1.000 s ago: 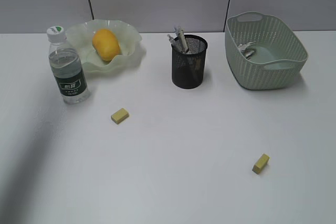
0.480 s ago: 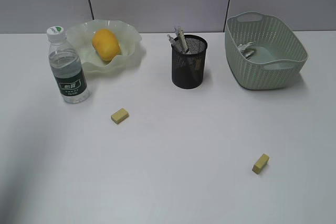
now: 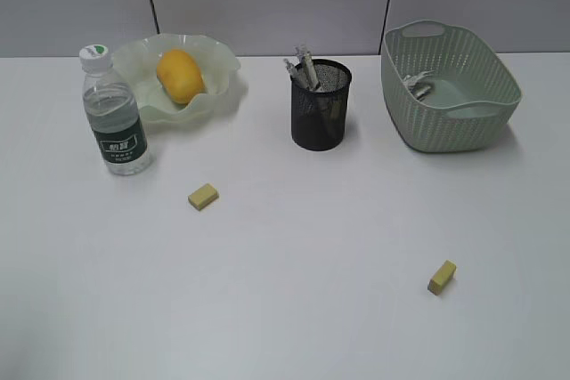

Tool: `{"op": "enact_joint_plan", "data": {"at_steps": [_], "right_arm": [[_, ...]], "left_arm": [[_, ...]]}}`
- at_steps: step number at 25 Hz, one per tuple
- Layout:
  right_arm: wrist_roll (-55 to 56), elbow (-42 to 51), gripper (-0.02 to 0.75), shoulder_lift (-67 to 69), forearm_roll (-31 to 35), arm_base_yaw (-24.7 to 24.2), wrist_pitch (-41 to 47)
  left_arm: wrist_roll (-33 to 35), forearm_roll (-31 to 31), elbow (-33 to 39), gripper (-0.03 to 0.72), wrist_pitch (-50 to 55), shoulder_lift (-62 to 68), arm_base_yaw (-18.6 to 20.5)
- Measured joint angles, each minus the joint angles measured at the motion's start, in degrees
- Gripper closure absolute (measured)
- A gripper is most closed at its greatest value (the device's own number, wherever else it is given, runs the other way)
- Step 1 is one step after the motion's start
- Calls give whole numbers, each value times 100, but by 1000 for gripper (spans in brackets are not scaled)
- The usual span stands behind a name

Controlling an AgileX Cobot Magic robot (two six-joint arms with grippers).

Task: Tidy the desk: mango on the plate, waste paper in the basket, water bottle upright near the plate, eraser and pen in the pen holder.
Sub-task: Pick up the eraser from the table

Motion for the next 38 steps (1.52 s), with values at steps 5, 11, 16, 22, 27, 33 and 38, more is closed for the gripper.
{"op": "enact_joint_plan", "data": {"at_steps": [5,11,16,22,27,33,38], "right_arm": [[0,0,75,0,0,0,2],[0,0,75,0,0,0,2],[0,0,75,0,0,0,2],[0,0,75,0,4,0,1],[0,0,75,0,4,0,1],[0,0,75,0,4,0,1],[0,0,75,0,4,0,1]], "left_arm": [[-162,-45,376,48,558,-1012,0],[-149,-52,729,127,403,-2306,0],[71,-52,1026,139,547,-3216,0],[237,-46,1054,140,649,-3486,0],[652,-198,1054,141,737,-3486,0],[812,-277,1082,140,732,-3486,0],[812,-283,1106,141,732,-3486,0]]}}
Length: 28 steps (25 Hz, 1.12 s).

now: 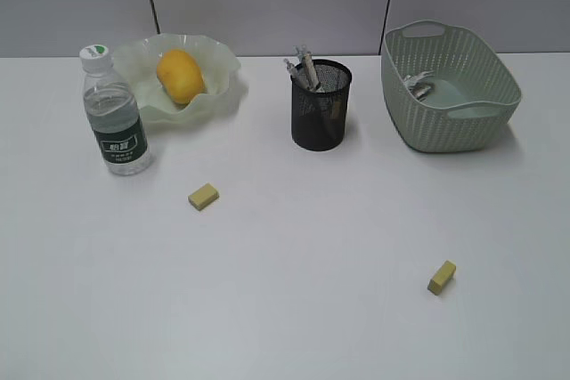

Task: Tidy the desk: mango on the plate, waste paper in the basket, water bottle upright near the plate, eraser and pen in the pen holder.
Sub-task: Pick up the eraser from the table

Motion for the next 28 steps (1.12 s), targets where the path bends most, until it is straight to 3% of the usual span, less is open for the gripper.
{"op": "enact_joint_plan", "data": {"at_steps": [14,21,28], "right_arm": [[0,0,75,0,0,0,0],[-11,0,206,0,5,0,0],[589,-145,228,810,206,0,142]], "left_arm": [[0,-77,0,141,-63,0,0],[0,-77,0,141,-63,0,0],[0,-42,0,141,-63,0,0]]}}
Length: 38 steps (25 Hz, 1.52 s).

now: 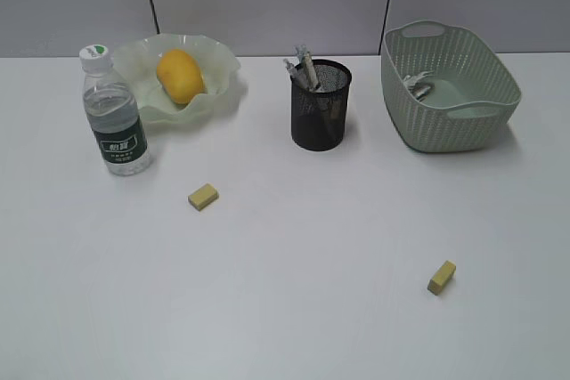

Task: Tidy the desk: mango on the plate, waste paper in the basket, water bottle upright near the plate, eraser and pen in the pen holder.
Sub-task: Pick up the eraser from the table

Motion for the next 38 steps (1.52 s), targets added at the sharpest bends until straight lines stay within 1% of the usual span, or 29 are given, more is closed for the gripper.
{"op": "enact_joint_plan", "data": {"at_steps": [3,8,11,15,19,21,23,25,28,32,38], "right_arm": [[296,-287,228,908,30,0,154],[457,-920,229,2495,234,0,542],[1003,-1352,229,3463,238,0,675],[1616,-1924,230,4556,206,0,712],[1860,-2312,230,5553,234,65,574],[2042,-2393,230,6090,228,302,455],[2260,-2429,230,6563,228,659,233],[2535,-2440,230,7013,256,1083,-98],[2841,-2440,230,7689,442,1536,-667],[3149,-2440,230,8401,588,1776,-1062],[3417,-2440,241,9225,724,1818,-1260]], "left_arm": [[0,13,0,141,0,0,0],[0,18,0,141,0,0,0],[30,18,0,141,0,0,0],[0,18,0,141,0,0,0],[30,18,0,141,0,0,0],[30,18,0,141,0,0,0],[30,18,0,141,0,0,0],[30,18,0,141,0,0,0],[30,18,0,141,0,0,0],[30,24,0,141,0,0,0],[30,24,0,141,0,0,0]]}}
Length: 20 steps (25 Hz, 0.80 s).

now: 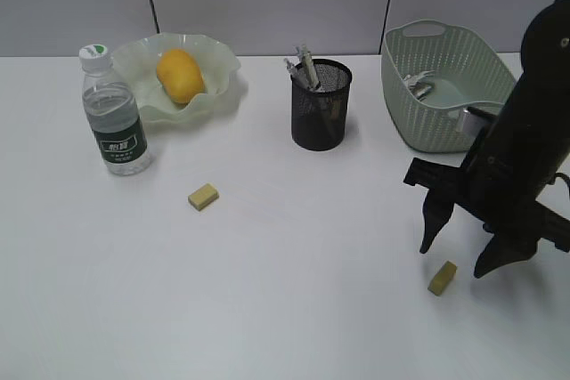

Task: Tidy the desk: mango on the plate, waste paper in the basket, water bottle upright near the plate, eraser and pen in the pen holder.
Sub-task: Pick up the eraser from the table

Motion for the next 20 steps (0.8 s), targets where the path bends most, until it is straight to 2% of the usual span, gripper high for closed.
{"op": "enact_joint_plan", "data": {"at_steps": [6,20], "right_arm": [[46,-2,260,525,215,0,-240],[46,-2,273,886,58,0,-780]], "left_arm": [[0,0,2,141,0,0,0],[0,-6,2,141,0,0,0]]}}
